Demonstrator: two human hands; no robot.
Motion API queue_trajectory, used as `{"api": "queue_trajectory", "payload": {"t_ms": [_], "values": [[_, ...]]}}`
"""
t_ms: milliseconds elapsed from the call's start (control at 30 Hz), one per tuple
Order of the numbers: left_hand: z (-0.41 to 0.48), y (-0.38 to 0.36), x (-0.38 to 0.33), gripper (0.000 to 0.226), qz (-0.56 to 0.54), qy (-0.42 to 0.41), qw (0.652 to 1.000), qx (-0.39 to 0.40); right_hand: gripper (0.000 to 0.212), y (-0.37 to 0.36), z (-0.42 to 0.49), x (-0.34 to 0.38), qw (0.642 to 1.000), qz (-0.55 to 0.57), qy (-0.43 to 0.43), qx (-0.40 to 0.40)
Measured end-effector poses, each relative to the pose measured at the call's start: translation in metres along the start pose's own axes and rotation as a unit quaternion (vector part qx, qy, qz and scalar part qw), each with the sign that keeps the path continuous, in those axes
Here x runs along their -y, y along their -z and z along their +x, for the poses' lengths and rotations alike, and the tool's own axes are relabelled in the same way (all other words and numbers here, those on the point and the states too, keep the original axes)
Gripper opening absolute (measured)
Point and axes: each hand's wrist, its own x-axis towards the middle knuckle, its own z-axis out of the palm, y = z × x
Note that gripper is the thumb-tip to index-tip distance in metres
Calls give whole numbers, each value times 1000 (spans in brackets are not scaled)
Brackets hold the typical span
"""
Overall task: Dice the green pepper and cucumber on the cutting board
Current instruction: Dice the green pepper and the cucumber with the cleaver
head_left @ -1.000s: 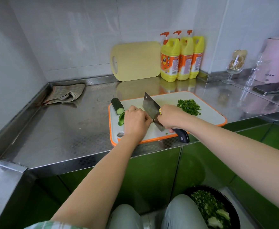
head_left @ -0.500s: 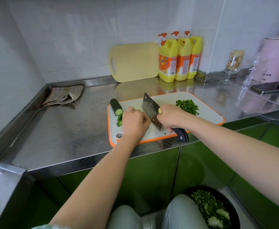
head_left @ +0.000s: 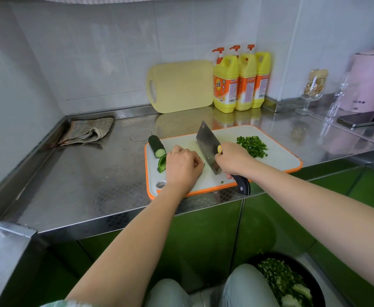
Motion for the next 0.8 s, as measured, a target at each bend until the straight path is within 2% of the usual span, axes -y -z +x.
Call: {"api": "queue_trajectory", "payload": {"t_ms": [133, 233, 367, 500, 600, 700, 800], "values": [[-1, 3, -1, 16, 8, 37, 999, -37, 23, 1, -6, 3, 999, 36, 5, 22], [-4, 7, 0, 11, 11, 32, 997, -68, 23, -4, -9, 7, 997, 54, -12, 54], [-9, 22, 5, 19, 26, 32, 999, -32, 20, 2, -7, 0, 994, 80, -44, 57], [-20, 36, 13, 23, 13, 58, 998, -12, 13, 16, -8, -13, 996, 47, -74, 13], [-29, 44, 16, 30, 13, 77, 997, 9, 10, 15, -12, -10, 997, 55, -44, -17], [-35, 50, 18, 37, 32, 102, 994, 24, 19, 5, -17, 6, 996, 88, 9, 20], [-39, 51, 22, 41, 36, 131, 990, 46, 22, -4, -22, 13, 993, 97, 5, 60]]}}
